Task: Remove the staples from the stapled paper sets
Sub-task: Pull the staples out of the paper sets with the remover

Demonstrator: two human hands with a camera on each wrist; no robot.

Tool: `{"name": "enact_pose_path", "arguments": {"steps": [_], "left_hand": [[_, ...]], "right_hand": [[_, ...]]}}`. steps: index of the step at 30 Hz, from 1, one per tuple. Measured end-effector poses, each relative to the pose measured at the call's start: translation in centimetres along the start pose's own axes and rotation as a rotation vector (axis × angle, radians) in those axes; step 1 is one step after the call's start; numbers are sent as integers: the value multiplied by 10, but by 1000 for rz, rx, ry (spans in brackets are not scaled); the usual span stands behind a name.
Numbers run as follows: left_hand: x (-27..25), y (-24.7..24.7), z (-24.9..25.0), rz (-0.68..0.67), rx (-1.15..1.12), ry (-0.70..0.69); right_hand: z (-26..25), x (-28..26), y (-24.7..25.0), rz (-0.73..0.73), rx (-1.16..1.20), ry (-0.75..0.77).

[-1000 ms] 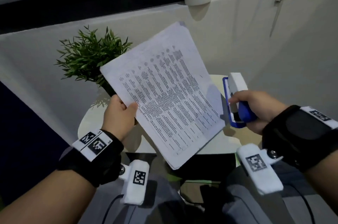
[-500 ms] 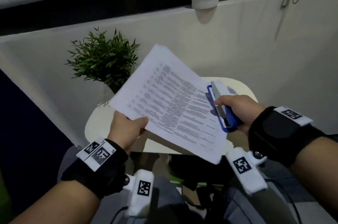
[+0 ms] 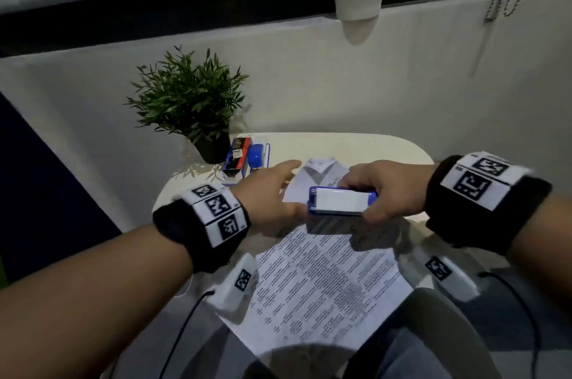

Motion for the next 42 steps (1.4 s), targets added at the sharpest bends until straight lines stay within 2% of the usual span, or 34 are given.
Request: {"name": "enact_pose_path", "arguments": {"steps": [2, 4, 6, 9, 11, 13, 19, 22, 25, 29, 34, 38, 42], "left_hand": [[10, -4, 0, 40, -75, -24], [15, -2, -3, 116, -237, -17], [14, 3, -7, 200, -377, -13], [7, 8, -5, 339, -419, -25], [0, 5, 0, 400, -485, -36], [-7, 0, 5, 459, -533, -38], [-19, -20, 19, 532, -521, -20], [-23, -28, 24, 547, -499, -21], [-30, -33, 28, 552, -494, -50], [-34, -33, 30, 543, -487, -93], [-38, -34, 32, 542, -438, -134], [-39, -38, 31, 508, -465, -88], [-37, -40, 27, 489, -480, -58]], "right_hand": [[-4, 2, 2, 33, 28, -6], [1, 1, 6, 162, 73, -32], [9, 0, 15, 428, 308, -127], [27, 2, 27, 860, 862, -305], [32, 5, 35, 1042, 1104, -335], [29, 9, 43, 1119, 1163, -290], [8, 31, 37, 1040, 955, -280], [0, 31, 30, 1098, 926, -336], [-8, 29, 28, 1136, 896, -318], [-13, 26, 32, 1158, 811, -313], [-11, 28, 32, 1166, 837, -266], [-13, 29, 30, 1153, 822, -219], [-12, 33, 27, 1124, 766, -241]]}}
Point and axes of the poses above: each hand's wrist, its own x-axis towards the middle knuckle, its own y-axis out of the back of the hand, z = x × y, the point moved 2 cm from there along x, towards the middle knuckle, and after that the axes turned 14 degrees about -x, right-handed, at the moved point
